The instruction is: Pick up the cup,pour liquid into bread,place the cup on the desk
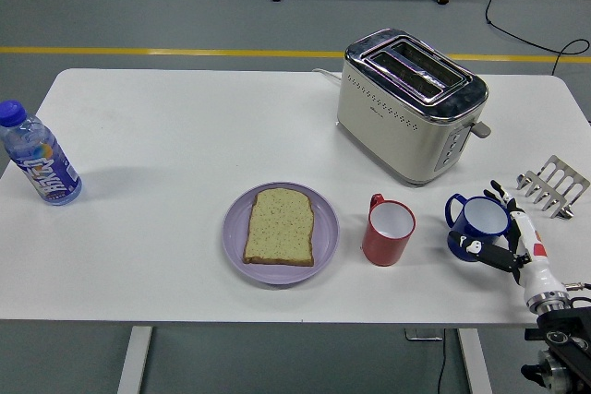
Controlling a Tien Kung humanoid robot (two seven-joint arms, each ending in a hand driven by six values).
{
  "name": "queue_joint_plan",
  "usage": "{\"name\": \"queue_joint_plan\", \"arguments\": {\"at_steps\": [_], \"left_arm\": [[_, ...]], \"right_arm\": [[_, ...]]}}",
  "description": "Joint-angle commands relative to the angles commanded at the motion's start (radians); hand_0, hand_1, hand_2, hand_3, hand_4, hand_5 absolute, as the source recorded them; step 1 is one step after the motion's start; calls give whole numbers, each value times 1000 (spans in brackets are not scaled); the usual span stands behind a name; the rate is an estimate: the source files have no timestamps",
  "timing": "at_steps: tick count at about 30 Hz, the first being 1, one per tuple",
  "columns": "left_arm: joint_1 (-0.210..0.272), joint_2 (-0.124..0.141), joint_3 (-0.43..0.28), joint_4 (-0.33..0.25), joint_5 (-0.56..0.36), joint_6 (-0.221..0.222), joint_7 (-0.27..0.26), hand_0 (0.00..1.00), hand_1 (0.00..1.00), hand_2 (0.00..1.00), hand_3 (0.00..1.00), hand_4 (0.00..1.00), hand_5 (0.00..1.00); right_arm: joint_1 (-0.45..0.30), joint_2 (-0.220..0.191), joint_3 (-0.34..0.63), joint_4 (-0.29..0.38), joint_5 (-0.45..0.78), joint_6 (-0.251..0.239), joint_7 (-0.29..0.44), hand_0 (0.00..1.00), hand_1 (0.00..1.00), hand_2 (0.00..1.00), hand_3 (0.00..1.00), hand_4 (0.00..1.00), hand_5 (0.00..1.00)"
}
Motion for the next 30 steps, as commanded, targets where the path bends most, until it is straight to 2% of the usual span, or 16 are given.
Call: {"name": "queue_joint_plan", "arguments": {"at_steps": [6, 17, 18, 23, 24, 29, 30], "left_arm": [[0, 1, -1, 0, 2, 0, 0, 690, 756, 773, 611, 396, 998], [1, 2, 11, 2, -18, -4, -7, 690, 756, 773, 611, 396, 998], [1, 2, 12, 2, -18, -4, -8, 690, 756, 773, 611, 396, 998], [-1, 2, 15, 2, -24, -4, -9, 690, 756, 773, 611, 396, 998], [-1, 2, 15, 2, -24, -4, -9, 690, 756, 773, 611, 396, 998], [-2, 3, 20, 2, -29, -5, -10, 690, 756, 773, 611, 396, 998], [-2, 3, 20, 2, -29, -5, -10, 690, 756, 773, 611, 396, 998]], "right_arm": [[-12, -2, 19, 29, -9, -10, 0, 906, 803, 941, 998, 952, 19], [-57, -4, 84, 136, -40, -38, -10, 919, 815, 943, 998, 960, 25], [-59, -5, 87, 139, -45, -40, -12, 998, 875, 980, 998, 998, 112], [-71, -7, 119, 173, -79, -40, -40, 998, 875, 980, 998, 998, 112], [-72, -7, 122, 176, -83, -39, -44, 998, 935, 998, 998, 998, 380], [-83, -16, 144, 229, -114, -28, -69, 998, 935, 998, 998, 998, 380], [-84, -18, 144, 238, -116, -27, -72, 998, 936, 998, 998, 998, 405]]}}
